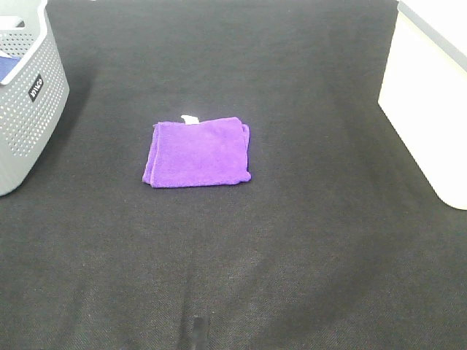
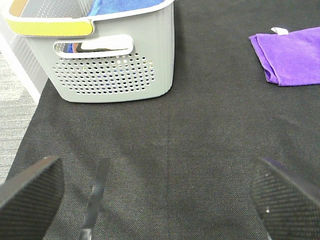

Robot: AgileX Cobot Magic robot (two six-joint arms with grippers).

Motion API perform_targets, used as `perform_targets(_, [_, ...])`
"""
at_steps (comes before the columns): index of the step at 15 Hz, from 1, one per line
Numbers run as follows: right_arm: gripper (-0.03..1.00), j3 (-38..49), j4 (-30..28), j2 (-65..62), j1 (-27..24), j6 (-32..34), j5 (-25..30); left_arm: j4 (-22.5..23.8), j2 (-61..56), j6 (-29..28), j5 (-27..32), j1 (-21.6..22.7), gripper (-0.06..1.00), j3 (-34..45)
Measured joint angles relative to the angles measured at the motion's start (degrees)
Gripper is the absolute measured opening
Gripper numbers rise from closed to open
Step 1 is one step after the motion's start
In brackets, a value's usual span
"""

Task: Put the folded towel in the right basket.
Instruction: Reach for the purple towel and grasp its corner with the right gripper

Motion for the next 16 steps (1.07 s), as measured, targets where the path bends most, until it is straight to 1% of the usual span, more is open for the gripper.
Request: perform_targets(16, [0.98,0.0,0.0,0.0,0.0,0.0,0.0,0.0,0.0,0.0,0.0,0.0,0.95,0.0])
